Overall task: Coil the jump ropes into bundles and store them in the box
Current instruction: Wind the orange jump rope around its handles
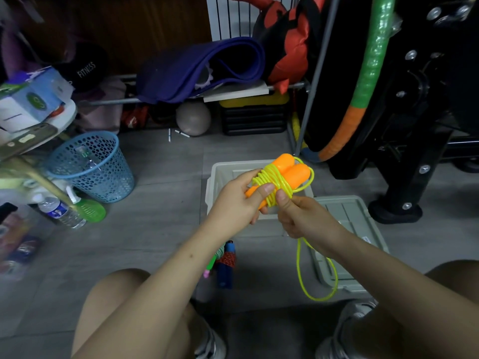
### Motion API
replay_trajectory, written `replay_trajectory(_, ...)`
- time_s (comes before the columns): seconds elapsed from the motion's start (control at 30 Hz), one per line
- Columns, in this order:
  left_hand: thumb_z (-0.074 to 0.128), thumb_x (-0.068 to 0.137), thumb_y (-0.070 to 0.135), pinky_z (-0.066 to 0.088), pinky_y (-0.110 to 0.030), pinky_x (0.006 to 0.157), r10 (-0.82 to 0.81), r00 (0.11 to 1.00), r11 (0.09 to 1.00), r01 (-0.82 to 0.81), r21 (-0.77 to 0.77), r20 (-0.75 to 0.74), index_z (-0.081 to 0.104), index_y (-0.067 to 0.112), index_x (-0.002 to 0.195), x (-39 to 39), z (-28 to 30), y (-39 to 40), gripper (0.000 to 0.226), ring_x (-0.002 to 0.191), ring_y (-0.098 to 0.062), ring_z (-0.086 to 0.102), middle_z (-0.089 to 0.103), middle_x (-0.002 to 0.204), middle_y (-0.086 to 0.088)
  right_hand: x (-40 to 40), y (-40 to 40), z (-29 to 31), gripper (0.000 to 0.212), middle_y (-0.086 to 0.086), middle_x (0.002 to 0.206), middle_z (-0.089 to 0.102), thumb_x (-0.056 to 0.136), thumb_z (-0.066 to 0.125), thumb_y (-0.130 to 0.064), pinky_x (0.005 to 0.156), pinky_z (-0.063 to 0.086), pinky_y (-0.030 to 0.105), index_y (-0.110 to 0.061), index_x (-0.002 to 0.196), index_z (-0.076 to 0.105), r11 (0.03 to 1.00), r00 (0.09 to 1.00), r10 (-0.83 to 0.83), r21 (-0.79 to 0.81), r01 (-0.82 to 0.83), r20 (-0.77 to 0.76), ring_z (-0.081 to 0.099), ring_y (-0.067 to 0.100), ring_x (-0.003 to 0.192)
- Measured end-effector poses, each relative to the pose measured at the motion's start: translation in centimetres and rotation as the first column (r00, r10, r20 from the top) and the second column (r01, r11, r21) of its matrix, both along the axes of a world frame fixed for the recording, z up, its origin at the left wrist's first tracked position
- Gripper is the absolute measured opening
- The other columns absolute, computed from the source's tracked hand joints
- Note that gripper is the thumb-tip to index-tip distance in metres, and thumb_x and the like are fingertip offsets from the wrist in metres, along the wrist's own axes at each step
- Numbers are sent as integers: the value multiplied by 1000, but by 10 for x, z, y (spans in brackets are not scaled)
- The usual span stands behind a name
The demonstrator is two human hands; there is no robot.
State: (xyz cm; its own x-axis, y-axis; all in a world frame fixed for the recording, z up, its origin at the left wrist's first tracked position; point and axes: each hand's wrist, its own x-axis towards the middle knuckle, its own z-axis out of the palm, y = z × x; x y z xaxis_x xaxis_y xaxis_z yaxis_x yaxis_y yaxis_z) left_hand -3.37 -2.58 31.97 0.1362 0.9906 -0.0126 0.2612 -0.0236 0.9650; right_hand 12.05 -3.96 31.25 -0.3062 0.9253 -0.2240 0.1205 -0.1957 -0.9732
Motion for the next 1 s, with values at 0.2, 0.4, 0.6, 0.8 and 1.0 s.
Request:
replay_trajectory(0.2,56,94,23,38,-23,44,74,995,997,-72,31,-64,58,23,112,-6,-2,9,18,43,-4,52,60,61,4,5,-2,5,28,-5,55,44,98,45,-24,50,33,19,-6,99,67,968,905,50,204,-149,423,40,2,42)
replay_trajectory(0.4,52,93,41,43,-25,61,-4,896,998,30,52,-445,28,22,148,-17,-8,14,63,52,0,53,64,78,0,23,-4,16,31,-7,59,49,91,47,-42,49,30,28,-19,89,68,778,691,-235,558,-288,683,53,20,61)
replay_trajectory(0.6,61,89,36,49,-22,54,-419,814,908,369,-198,-402,37,32,140,-3,1,-4,56,45,0,52,63,71,6,40,12,29,30,-7,62,60,72,55,-52,53,32,22,-24,73,68,531,664,-353,726,-438,659,53,11,65)
replay_trajectory(0.8,80,67,48,51,-29,73,-430,766,890,447,-85,-478,57,44,101,-7,13,-12,41,75,-2,58,64,81,11,41,23,30,27,0,68,64,62,84,-36,62,42,29,-25,76,63,804,831,-28,506,-312,555,53,7,62)
replay_trajectory(1.0,81,73,26,46,-28,58,-585,799,811,573,-120,-139,66,19,107,2,14,-33,38,63,-6,54,65,79,-8,48,38,24,29,10,64,47,66,80,-39,56,35,29,-25,67,54,908,928,301,230,-349,219,42,17,57)
